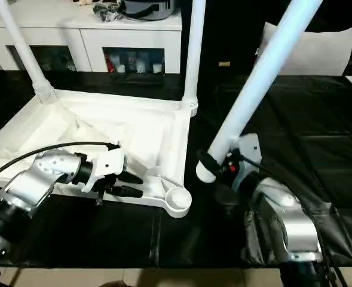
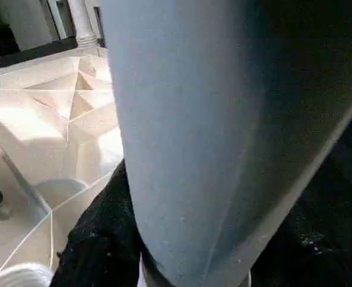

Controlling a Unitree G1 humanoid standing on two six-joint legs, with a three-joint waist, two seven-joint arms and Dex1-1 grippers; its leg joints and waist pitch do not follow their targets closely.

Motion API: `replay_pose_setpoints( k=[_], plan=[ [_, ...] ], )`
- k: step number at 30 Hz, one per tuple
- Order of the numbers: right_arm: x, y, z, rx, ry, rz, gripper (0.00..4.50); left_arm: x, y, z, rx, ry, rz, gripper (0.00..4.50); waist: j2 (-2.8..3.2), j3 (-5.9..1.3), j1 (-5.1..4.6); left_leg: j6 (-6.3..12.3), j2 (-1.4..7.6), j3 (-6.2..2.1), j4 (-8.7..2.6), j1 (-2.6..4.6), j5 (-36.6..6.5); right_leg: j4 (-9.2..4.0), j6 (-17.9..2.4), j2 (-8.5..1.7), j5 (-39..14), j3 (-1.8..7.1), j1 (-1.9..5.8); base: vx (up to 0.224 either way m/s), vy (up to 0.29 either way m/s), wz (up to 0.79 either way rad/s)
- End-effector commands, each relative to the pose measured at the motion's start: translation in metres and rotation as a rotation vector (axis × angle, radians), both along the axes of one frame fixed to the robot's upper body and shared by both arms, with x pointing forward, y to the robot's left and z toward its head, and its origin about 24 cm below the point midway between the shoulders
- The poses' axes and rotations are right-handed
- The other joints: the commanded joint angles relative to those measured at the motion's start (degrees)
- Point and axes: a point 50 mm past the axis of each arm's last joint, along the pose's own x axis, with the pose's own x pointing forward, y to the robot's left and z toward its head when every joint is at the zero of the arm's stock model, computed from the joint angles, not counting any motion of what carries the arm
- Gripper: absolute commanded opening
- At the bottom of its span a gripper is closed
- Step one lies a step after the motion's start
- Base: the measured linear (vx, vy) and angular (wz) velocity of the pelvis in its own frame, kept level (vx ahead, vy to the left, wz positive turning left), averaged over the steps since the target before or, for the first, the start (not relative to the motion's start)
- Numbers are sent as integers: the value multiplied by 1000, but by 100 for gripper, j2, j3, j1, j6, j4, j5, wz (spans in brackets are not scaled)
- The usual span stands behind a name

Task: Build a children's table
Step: Insert table leg to table base

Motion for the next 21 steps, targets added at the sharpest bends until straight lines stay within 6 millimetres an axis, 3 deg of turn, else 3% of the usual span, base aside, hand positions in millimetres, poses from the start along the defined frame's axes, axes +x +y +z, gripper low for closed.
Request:
replay_pose_setpoints(
  k=[1,2,4,6,8,13,14,15,16,21],
  plan=[
    [0,-2,8,12,-28,-8,188,-2,1,-6,46,28,-26,88,-4,-318,23,139,497,-171,-501,71,-976,-414,-1575,-591,124,291,193,0,0,0],
    [0,-2,8,12,-28,-10,188,-2,1,-7,51,33,-31,78,68,-317,33,122,498,-180,-498,74,-996,-411,-1578,-599,54,294,185,0,0,0],
    [-1,-3,8,14,-23,-19,188,-1,2,-9,65,48,-50,70,56,-293,17,111,492,-169,-511,71,-1070,-453,-1555,-589,-141,299,177,0,0,0],
    [-1,-5,8,16,-26,-43,188,0,3,-11,72,55,-58,65,105,-297,25,74,496,-175,-511,76,-1106,-457,-1542,-601,-291,311,176,0,0,0],
    [0,-8,8,20,-25,-62,188,2,3,-11,68,54,-56,26,94,-293,10,65,499,-173,-522,75,-1134,-460,-1541,-592,-286,307,173,0,0,0],
    [-1,-12,11,17,-30,-67,188,8,2,-6,53,26,-6,24,113,-299,14,86,516,-171,-525,76,-1134,-463,-1527,-600,-357,308,162,0,0,0],
    [-2,-12,11,18,-35,-64,188,9,2,-5,40,48,8,24,84,-292,3,87,517,-166,-532,74,-1142,-463,-1534,-595,-344,310,161,0,0,0],
    [-1,-13,12,27,-46,-68,188,8,2,-3,21,90,10,24,102,-295,15,101,514,-169,-528,69,-1099,-465,-1538,-608,-344,311,163,0,0,0],
    [-1,-13,13,32,-54,-74,188,7,2,-2,13,109,8,53,90,-298,13,98,515,-160,-529,74,-1070,-460,-1544,-611,-318,315,161,0,0,0],
    [0,-9,11,10,-25,-52,188,2,4,-2,8,148,-25,73,80,-332,17,305,500,-149,-500,57,-590,-431,-1574,-602,260,294,180,0,0,0]
  ],
)
